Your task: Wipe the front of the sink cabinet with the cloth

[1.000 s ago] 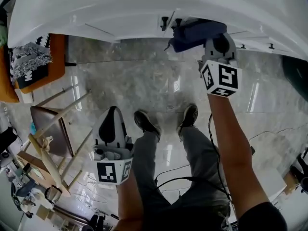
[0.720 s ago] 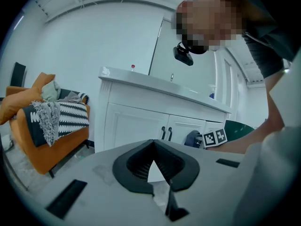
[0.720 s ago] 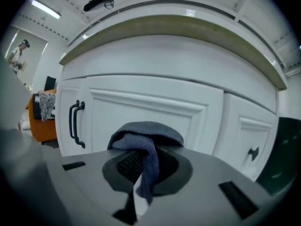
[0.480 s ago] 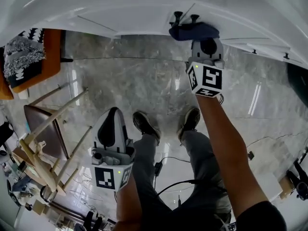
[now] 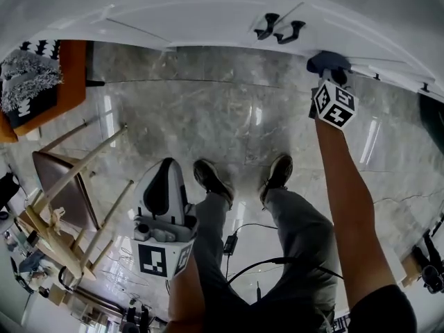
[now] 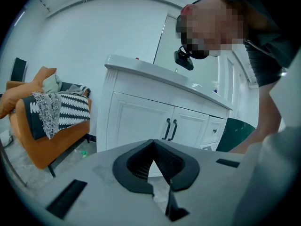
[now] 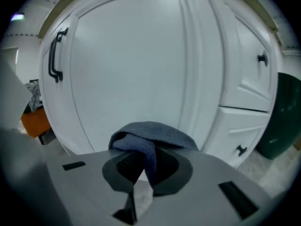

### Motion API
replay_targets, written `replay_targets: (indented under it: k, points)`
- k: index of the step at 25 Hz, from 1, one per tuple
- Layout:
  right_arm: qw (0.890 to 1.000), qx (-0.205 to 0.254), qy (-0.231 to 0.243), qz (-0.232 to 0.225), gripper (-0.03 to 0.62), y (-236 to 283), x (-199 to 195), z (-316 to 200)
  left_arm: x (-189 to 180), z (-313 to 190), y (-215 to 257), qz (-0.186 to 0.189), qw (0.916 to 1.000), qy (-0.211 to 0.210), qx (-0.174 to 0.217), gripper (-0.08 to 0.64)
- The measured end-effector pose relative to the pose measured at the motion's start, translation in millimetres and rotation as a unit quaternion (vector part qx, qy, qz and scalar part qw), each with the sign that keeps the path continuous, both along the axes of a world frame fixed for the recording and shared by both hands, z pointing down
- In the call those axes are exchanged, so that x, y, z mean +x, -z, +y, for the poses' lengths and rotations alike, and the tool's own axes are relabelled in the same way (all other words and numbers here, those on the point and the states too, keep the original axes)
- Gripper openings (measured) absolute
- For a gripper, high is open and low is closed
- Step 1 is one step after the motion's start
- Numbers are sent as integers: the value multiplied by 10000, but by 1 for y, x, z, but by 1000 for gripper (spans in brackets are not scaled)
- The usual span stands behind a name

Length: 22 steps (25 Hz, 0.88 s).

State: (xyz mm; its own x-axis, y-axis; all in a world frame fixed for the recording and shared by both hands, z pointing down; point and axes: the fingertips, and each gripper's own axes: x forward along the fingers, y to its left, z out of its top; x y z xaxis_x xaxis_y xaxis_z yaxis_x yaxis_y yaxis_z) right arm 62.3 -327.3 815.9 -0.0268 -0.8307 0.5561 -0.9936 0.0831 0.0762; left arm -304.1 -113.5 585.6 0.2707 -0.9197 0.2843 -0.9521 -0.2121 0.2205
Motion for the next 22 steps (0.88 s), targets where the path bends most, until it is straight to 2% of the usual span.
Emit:
replay_targets:
  k: [2, 5, 7, 9, 11, 14, 16, 17, 18, 21, 22]
  points:
    - [9994, -200, 288, -54, 26, -17, -35, -3, 1, -2, -1, -13, 10000, -19, -3, 3]
    - [9910, -263, 1301, -197, 26, -18, -123, -1, 4, -4, 0, -35, 10000, -60, 2, 3]
    - [9873, -291, 1528, -329, 26, -10, -154, -1, 7, -6, 2, -64, 9999, -101, 15, 3]
    - [9890, -216, 1402, -426, 26, 1, -145, 0, 8, -6, 5, -61, 9999, -108, 14, 3]
    - [9902, 37, 1371, -254, 26, 23, -121, 2, 7, -6, 9, -37, 10000, -61, 27, 3]
    - [9843, 459, 1699, 87, 26, 79, -106, 16, 2, -7, 15, 53, 9999, 69, 50, 3]
    - [9712, 920, 2196, 77, 26, 136, -130, 34, -1, -8, 23, 171, 9997, 162, 74, 3]
    - [9606, 1288, 2462, 69, 26, 170, -151, 43, -4, -9, 28, 198, 9995, 202, 104, 3]
    - [9471, 1743, 2692, 149, 26, 205, -174, 53, -8, -8, 34, 176, 9994, 238, 155, 3]
    - [8961, 3042, 3113, 874, 26, 280, -232, 65, -26, -3, 43, -13, 9987, 377, 334, 3]
    - [8859, 3301, 3117, 952, 26, 291, -247, 60, -33, 0, 42, -9, 9983, 454, 360, 3]
